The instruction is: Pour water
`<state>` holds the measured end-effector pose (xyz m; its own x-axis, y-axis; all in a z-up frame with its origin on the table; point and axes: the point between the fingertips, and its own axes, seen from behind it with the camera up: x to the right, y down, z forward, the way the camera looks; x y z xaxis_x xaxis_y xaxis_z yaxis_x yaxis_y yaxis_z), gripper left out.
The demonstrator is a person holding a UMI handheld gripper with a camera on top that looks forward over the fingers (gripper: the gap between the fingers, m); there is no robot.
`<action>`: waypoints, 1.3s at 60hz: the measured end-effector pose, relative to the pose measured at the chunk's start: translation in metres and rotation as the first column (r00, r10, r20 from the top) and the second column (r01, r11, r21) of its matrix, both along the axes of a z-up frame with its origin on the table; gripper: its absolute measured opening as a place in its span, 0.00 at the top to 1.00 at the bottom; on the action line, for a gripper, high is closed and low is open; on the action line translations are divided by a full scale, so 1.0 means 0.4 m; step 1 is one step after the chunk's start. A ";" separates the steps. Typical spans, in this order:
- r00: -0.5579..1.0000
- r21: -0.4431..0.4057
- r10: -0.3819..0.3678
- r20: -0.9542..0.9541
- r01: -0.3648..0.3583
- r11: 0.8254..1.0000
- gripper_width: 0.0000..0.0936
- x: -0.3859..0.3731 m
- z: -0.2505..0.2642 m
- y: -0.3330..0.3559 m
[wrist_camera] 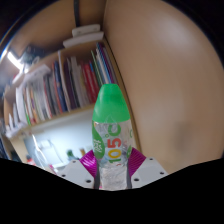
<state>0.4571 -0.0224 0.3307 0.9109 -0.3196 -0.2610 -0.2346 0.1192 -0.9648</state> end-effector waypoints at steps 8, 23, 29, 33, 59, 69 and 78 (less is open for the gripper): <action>0.996 -0.206 -0.023 0.085 0.040 0.978 0.60 0.074 -0.285 -0.021; 0.994 -0.323 -0.001 0.109 0.036 0.946 0.59 0.066 -0.560 -0.024; 0.985 -0.294 0.001 0.175 0.051 0.954 0.56 0.054 -0.592 -0.023; 0.979 -0.272 -0.001 0.203 0.057 0.961 0.56 0.051 -0.597 -0.030; 0.997 -0.446 -0.005 0.081 0.041 0.894 0.10 0.034 -0.659 -0.076; 0.998 -0.489 -0.014 0.062 0.043 0.871 0.10 -0.037 -0.631 -0.204; 0.996 -0.507 -0.029 0.087 0.069 0.859 0.10 -0.151 -0.541 -0.368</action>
<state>0.3967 -0.1697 0.1144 0.9008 -0.4340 0.0171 -0.1675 -0.3834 -0.9083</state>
